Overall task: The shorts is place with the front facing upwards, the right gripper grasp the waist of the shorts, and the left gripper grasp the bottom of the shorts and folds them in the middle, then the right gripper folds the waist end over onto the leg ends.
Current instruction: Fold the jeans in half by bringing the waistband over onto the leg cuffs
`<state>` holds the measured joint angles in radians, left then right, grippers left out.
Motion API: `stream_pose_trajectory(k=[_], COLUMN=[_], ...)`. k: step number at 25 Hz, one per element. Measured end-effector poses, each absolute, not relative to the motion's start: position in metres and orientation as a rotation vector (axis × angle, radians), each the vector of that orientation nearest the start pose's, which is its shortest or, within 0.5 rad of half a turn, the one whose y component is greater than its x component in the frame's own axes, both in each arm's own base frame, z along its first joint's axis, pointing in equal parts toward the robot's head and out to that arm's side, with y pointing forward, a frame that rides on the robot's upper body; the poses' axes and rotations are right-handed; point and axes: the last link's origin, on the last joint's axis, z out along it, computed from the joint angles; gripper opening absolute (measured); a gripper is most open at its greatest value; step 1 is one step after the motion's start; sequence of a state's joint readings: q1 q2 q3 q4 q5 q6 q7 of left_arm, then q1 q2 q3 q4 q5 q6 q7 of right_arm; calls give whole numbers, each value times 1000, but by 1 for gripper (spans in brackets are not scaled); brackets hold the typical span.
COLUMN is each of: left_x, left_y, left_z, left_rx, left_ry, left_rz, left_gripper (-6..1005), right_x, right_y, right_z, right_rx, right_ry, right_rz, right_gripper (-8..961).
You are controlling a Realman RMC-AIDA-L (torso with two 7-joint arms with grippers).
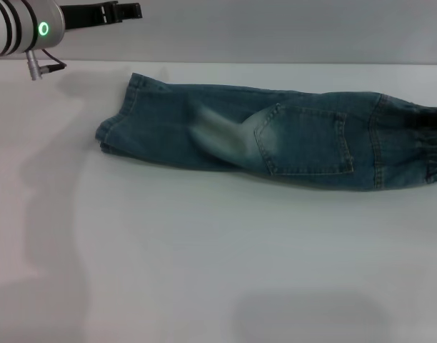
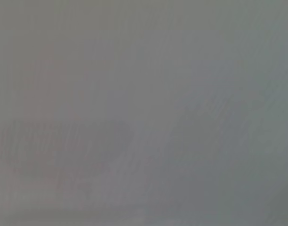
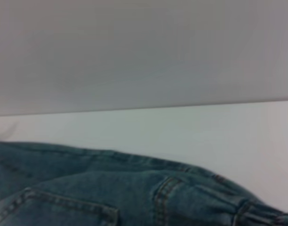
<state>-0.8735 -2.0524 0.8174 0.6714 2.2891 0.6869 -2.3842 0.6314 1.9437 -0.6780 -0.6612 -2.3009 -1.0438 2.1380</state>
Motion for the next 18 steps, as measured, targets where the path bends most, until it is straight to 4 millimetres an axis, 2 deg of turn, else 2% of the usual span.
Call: stream_pose_trajectory(k=[8, 18], left_x=[-205, -208], left_y=[490, 489], left_z=[36, 36], left_rx=[-1930, -1927], left_ry=[-1223, -1231], left_rz=[-519, -523], left_gripper=[833, 833], right_x=[333, 341], right_y=[418, 421], right_z=[78, 66], right_rx=[-1954, -1922], right_ry=[1303, 1311], right_rz=[269, 223], right_gripper=[623, 626])
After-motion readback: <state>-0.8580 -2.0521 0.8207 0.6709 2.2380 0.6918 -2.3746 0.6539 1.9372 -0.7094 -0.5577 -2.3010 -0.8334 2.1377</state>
